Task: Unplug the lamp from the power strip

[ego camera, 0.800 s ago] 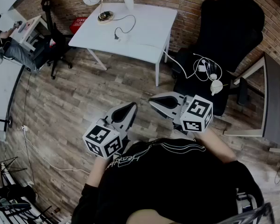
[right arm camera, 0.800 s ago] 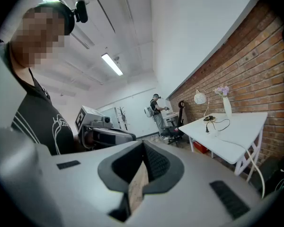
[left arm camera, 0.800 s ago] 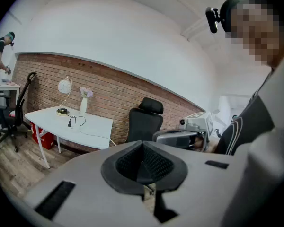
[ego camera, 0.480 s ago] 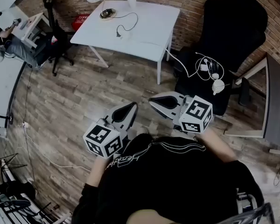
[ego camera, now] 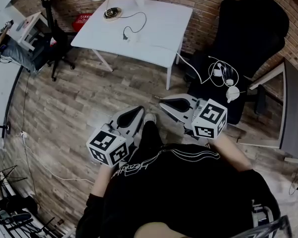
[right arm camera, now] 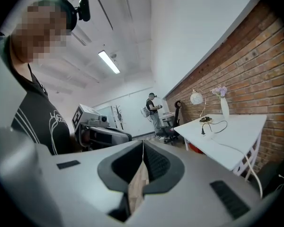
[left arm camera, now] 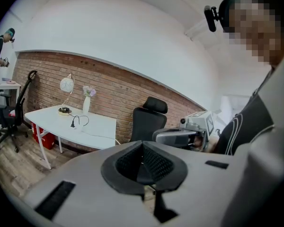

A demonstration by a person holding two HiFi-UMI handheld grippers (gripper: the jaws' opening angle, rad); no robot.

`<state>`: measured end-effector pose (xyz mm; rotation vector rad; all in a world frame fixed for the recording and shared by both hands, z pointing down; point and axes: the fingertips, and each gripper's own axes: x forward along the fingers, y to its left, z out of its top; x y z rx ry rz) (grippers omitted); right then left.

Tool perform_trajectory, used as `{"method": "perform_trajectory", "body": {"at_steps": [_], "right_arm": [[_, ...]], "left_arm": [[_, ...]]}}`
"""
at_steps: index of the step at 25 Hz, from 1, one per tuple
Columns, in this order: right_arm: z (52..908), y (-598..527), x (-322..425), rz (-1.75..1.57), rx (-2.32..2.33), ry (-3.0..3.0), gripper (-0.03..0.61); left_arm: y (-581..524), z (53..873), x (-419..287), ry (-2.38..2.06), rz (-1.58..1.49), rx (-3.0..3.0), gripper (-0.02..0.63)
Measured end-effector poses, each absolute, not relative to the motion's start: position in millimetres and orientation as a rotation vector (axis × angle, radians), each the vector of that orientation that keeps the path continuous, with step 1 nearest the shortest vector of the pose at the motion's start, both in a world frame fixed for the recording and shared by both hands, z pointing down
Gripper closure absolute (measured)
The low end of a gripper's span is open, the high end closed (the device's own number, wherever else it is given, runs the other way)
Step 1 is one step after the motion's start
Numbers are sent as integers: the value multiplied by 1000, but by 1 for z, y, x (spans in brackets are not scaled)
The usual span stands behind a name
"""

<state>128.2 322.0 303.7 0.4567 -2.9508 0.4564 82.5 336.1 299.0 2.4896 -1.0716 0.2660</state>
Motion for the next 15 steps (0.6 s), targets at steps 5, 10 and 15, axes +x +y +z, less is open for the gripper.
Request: {"method": "perform_trajectory", "body": {"at_steps": [5,10,15], "right_arm": [[310,268,111,484,489,-2938,580],[317,200,84,519,548,-2930,580],[317,132,53,541,592,-2919,580]], "left_arm": [[281,307,59,-1057,253,2475,611],[215,317,28,-1026,277,2455,611],[143,319,-11,-1004,294,2457,611]]}}
